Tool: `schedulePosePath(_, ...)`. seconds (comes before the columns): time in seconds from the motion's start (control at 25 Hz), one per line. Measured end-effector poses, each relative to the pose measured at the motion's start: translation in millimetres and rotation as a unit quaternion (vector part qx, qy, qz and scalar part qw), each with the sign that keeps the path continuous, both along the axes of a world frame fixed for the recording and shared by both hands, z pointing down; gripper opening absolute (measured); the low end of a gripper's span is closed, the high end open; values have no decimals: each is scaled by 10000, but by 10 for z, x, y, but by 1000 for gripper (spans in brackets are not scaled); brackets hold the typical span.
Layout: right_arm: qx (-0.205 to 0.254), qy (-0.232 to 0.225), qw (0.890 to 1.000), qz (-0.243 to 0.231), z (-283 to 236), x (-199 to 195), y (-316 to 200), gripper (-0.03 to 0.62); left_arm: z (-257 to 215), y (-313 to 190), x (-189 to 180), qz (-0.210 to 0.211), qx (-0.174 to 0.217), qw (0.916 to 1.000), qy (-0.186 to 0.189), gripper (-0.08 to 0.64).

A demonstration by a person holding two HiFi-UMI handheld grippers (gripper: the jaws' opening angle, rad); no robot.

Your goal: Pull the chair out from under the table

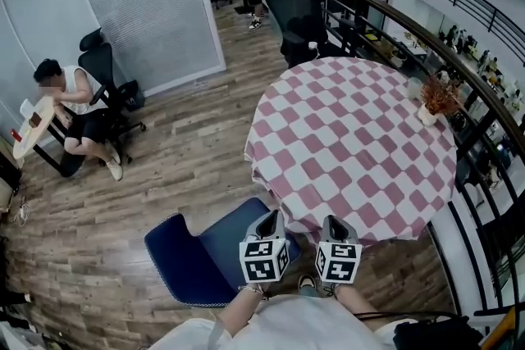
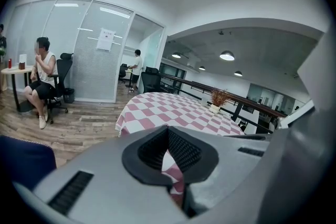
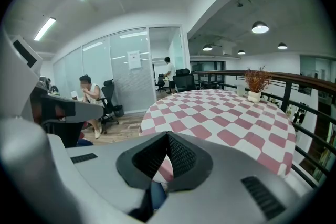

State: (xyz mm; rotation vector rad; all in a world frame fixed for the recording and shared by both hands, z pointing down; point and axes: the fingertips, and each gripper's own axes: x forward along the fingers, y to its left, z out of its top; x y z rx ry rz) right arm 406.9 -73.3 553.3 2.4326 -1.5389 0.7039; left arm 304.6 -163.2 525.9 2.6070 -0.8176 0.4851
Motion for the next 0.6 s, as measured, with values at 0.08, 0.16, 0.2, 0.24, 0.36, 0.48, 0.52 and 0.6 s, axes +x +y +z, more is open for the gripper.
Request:
schedulePosePath(0.08, -17, -25, 10000, 16, -2, 19, 8, 17, 1, 6, 25, 32, -3, 10000, -15, 3)
schedulePosePath(0.16, -43, -17, 10000, 32, 5, 38, 27, 17, 12, 22, 50, 65, -3, 10000, -23, 3)
schedulePosePath(0.2, -54, -9, 10000, 36, 12, 47, 37, 17, 19, 32, 63, 82, 1, 10000, -25, 3)
schedulePosePath(0.24, -63, -4, 10000, 37, 18, 54, 44, 17, 24, 40, 74, 99, 4, 9999, -25, 3)
schedulePosePath(0.36, -80, -4, 10000, 45, 28, 69, 51, 17, 35, 45, 101, 136, -7, 9999, -12, 3)
schedulePosePath(0.48, -98, 24, 9999, 83, 33, 79, 59, 17, 56, 39, 106, 142, -27, 9999, -21, 3)
schedulePosePath(0.52, -103, 45, 9999, 109, 30, 85, 64, 17, 59, 36, 105, 144, -31, 9999, -26, 3)
schedulePosePath(0.6, -108, 78, 9998, 158, 14, 98, 73, 17, 53, 32, 103, 149, -39, 9999, -27, 3)
